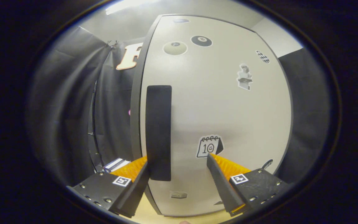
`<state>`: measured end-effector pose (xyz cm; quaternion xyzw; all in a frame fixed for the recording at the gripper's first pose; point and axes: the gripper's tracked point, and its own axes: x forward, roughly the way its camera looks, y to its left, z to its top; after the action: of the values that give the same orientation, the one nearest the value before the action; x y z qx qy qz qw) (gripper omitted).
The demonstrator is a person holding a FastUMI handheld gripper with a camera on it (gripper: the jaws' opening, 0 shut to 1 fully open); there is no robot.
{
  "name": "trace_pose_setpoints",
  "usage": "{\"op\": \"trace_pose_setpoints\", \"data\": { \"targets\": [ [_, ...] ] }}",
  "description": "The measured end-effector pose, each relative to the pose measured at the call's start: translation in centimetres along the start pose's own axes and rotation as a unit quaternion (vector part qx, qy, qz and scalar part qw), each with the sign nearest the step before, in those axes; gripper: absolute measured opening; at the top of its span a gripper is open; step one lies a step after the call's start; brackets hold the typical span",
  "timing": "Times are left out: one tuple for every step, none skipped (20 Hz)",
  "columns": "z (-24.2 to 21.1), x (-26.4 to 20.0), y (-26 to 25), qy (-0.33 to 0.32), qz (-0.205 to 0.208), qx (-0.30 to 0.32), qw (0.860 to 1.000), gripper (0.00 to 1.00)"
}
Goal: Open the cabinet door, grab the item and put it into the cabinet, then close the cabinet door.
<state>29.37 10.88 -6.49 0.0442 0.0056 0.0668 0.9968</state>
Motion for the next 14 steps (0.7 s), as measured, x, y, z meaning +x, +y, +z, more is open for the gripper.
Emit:
{"op": "trace_pose_setpoints", "data": {
  "targets": [
    [-0.1, 0.4, 0.0, 0.0, 0.0, 0.0, 1.0, 1.0],
    [0.0, 0.3, 0.0, -0.001, 0.0, 0.002, 1.0, 1.0],
    [-0.1, 0.4, 0.1, 0.001, 0.001, 0.004, 1.0, 1.0],
    [-0.1, 0.3, 0.1, 0.004, 0.003, 0.008, 1.0, 1.0],
    [-0.2, 0.2, 0.2, 0.011, 0.005, 0.01, 1.0, 1.0],
    [-0.1, -0.1, 0.1, 0.016, 0.006, 0.015, 1.0, 1.0],
    [0.0, -0.7, 0.3, 0.016, 0.009, 0.019, 1.0, 1.0],
    [0.3, -1.5, 0.3, 0.015, 0.009, 0.022, 1.0, 1.0],
    [0.6, -2.5, 0.3, 0.013, 0.011, 0.021, 1.0, 1.0],
    [0.9, -3.5, 0.2, 0.011, 0.011, 0.018, 1.0, 1.0],
    [1.0, -4.6, 0.0, 0.012, 0.009, 0.013, 1.0, 1.0],
    [1.1, -5.8, -0.3, 0.015, 0.008, 0.009, 1.0, 1.0],
    [1.3, -7.1, -0.6, 0.017, 0.008, 0.008, 1.0, 1.0],
    [1.7, -8.5, -1.1, 0.015, 0.005, 0.007, 1.0, 1.0]
  ]
}}
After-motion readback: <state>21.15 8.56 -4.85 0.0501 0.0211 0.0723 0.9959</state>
